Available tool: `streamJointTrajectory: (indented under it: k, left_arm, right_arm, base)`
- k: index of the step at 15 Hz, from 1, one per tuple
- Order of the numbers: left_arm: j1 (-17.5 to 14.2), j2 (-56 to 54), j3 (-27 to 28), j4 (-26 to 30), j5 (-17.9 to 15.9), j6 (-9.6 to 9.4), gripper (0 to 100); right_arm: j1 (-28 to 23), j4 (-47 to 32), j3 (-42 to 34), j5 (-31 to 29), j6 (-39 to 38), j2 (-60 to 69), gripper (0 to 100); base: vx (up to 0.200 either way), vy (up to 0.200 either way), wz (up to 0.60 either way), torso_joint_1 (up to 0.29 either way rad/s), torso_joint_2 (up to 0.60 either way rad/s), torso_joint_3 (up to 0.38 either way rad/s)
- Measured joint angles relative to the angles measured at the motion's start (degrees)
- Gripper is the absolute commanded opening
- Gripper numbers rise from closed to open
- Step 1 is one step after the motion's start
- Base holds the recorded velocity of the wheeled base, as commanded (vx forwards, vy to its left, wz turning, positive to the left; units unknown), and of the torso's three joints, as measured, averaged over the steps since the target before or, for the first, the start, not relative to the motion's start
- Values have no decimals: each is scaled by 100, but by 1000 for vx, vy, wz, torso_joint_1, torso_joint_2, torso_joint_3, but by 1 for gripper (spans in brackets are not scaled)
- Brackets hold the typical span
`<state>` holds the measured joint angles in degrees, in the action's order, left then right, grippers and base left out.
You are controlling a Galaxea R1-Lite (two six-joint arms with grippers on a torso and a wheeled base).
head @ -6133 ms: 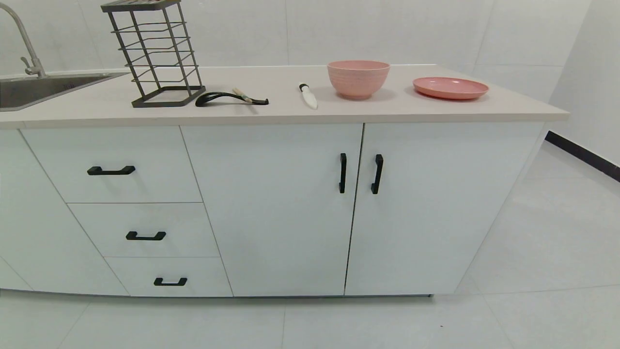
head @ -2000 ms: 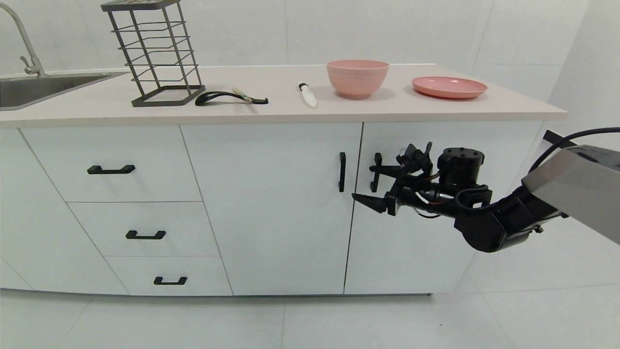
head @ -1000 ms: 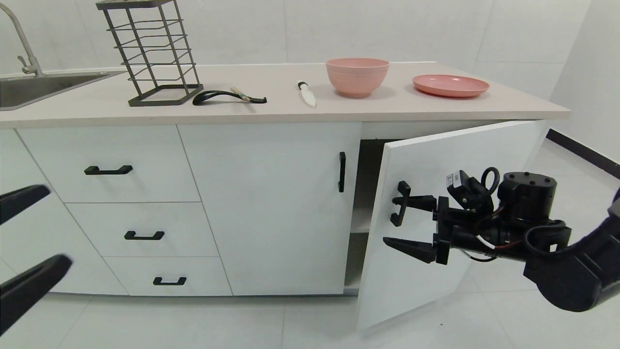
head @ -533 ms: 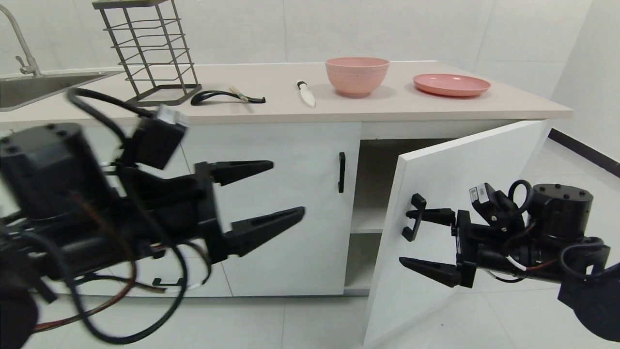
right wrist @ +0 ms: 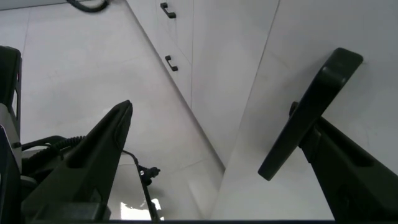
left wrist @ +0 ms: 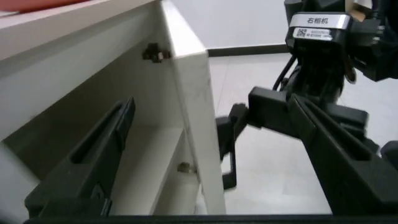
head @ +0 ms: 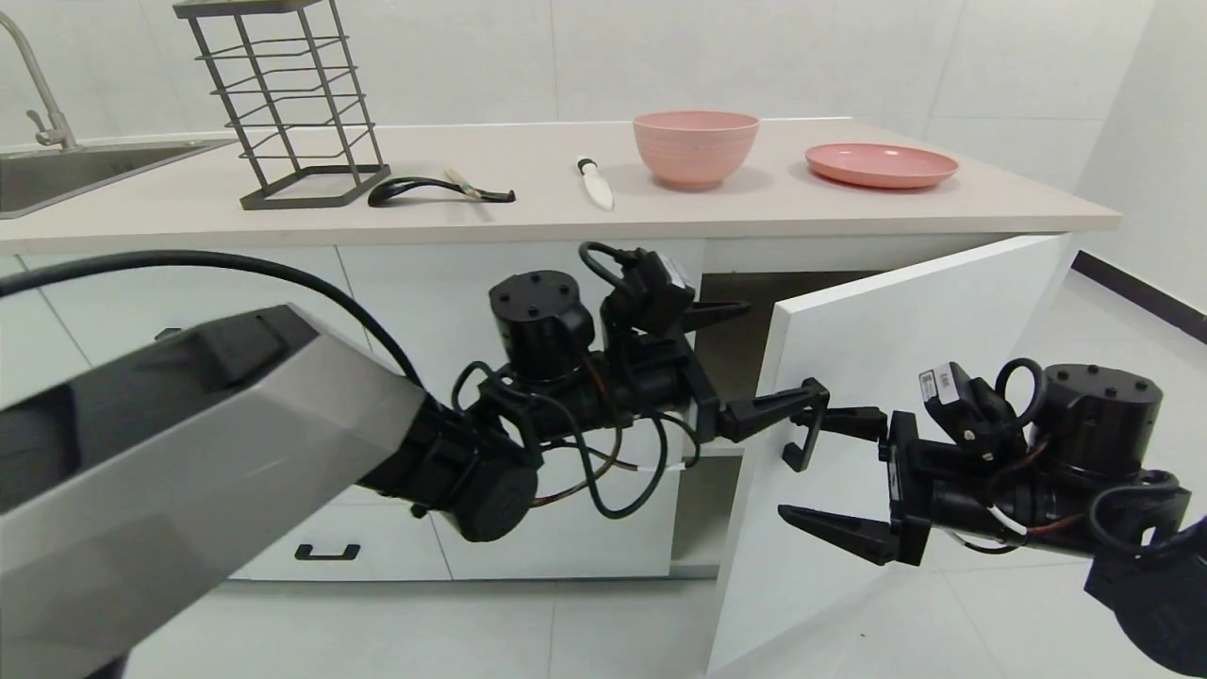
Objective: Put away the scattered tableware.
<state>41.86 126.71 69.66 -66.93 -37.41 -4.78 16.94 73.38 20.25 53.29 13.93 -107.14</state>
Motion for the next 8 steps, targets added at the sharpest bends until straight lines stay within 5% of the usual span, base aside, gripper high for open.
streamJointTrajectory:
  k: [3,8]
  left_arm:
    - [286,670,886,66,-27,68,100]
    - [566,942,1065,-5,28,194,100]
  right_arm:
    - [6,13,-22,11,16,-2,100]
    - [-276,397,-179,137,46,-121,100]
  base:
    - [0,0,0,0,0,0]
    - [0,0,0,0,0,0]
